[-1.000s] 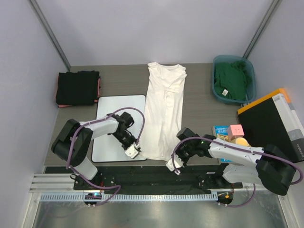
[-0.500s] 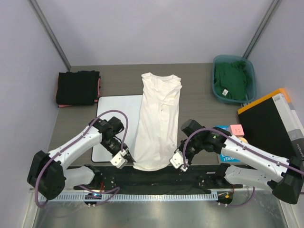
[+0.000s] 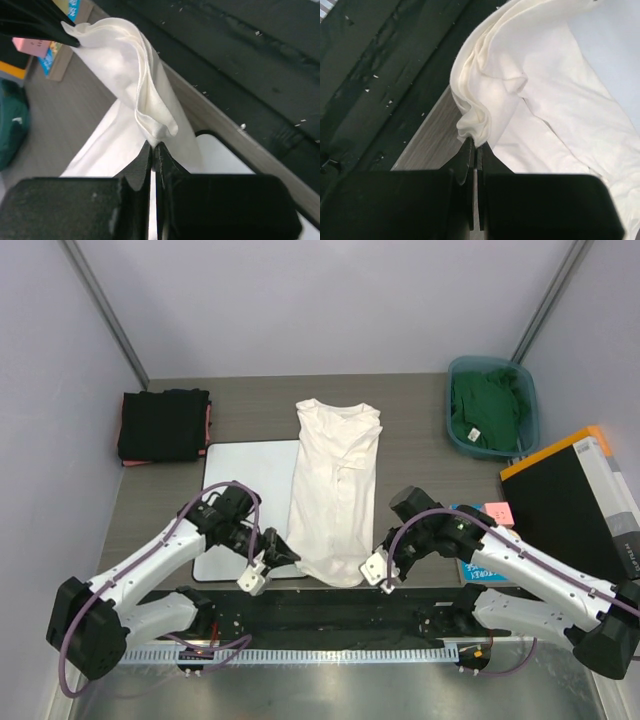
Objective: Fold and stack the t-shirts
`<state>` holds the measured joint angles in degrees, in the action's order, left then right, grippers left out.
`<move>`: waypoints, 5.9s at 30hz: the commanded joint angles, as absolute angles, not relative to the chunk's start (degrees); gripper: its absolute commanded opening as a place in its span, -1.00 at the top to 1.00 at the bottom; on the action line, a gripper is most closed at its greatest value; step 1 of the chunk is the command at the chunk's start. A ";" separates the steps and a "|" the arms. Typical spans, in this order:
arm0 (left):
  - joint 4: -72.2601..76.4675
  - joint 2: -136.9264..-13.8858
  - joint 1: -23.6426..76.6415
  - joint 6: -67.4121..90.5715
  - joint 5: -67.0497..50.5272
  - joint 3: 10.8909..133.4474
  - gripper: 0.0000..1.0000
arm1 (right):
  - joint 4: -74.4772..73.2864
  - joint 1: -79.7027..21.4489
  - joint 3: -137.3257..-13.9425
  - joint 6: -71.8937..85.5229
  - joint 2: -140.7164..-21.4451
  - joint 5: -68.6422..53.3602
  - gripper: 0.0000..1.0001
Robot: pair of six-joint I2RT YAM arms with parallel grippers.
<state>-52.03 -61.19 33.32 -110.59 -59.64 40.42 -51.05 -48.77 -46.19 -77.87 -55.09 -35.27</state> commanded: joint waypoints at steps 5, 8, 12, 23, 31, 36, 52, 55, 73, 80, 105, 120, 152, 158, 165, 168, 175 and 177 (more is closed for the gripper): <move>-40.70 -69.60 29.62 -112.05 -60.82 46.75 1.00 | -38.52 -44.48 -43.43 -77.08 -55.28 -28.39 0.98; -38.86 -72.50 27.87 -112.32 -61.26 48.34 1.00 | -34.73 -43.34 -42.46 -77.25 -56.07 -26.37 0.98; -37.36 -75.58 25.93 -112.76 -61.61 50.44 1.00 | -30.68 -41.93 -41.57 -77.87 -57.47 -24.79 0.98; -35.95 -84.81 21.45 -116.89 -63.19 55.98 1.00 | -17.41 -37.27 -43.50 -76.55 -66.44 -21.10 0.98; -36.65 -89.91 17.67 -119.97 -64.07 59.32 1.00 | -9.42 -33.75 -45.43 -76.38 -73.20 -20.74 0.97; -35.60 -94.21 16.52 -120.76 -64.16 61.96 1.00 | -5.55 -32.26 -47.72 -76.38 -78.47 -20.48 0.98; -8.36 -101.78 14.94 -104.96 -61.44 61.70 1.00 | 8.17 -29.53 -47.29 -73.74 -87.01 -15.56 0.89; -5.63 -101.87 14.59 -103.36 -60.03 61.70 1.00 | 8.26 -29.44 -46.94 -73.30 -87.10 -14.77 0.36; -13.32 -89.15 14.85 -105.80 -59.76 52.22 -0.56 | -16.25 -31.46 -44.92 -74.09 -70.86 -23.63 -0.63; -31.72 -82.97 21.00 -120.05 -59.77 41.14 -0.48 | -19.17 -41.12 -35.52 -69.09 -64.87 -22.94 -0.59; -18.37 -90.00 22.06 -114.79 -50.01 40.08 -0.36 | -2.02 -45.18 -29.18 -62.05 -75.41 -15.38 -0.50; -37.06 -88.95 23.03 -121.81 -48.43 41.92 1.00 | -17.83 -45.09 -37.70 -66.01 -77.97 -22.92 0.98; -87.32 -59.50 25.22 -124.03 -63.73 53.08 1.00 | -61.45 -44.48 -59.59 -76.02 -63.10 -34.20 0.97; -63.40 -63.10 25.05 -107.51 -61.00 55.72 1.00 | -54.15 -40.79 -61.96 -79.62 -65.12 -25.76 0.98; -57.22 -68.90 23.21 -107.05 -60.03 58.62 1.00 | -47.03 -38.76 -62.14 -82.09 -66.88 -20.58 0.98; -54.76 -71.10 21.36 -107.14 -59.85 59.24 1.00 | -41.76 -38.15 -60.47 -83.23 -67.24 -18.72 0.98; -45.10 -77.51 17.14 -106.79 -58.89 60.46 1.00 | -35.08 -35.34 -61.43 -84.90 -72.06 -18.28 0.97; -42.38 -80.50 16.61 -107.14 -58.62 61.17 1.00 | -33.93 -34.81 -61.70 -85.25 -73.73 -18.20 0.98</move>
<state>-49.41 -77.12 18.11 -106.96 -59.00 58.41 -39.18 -36.42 -60.36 -83.50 -71.66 -20.58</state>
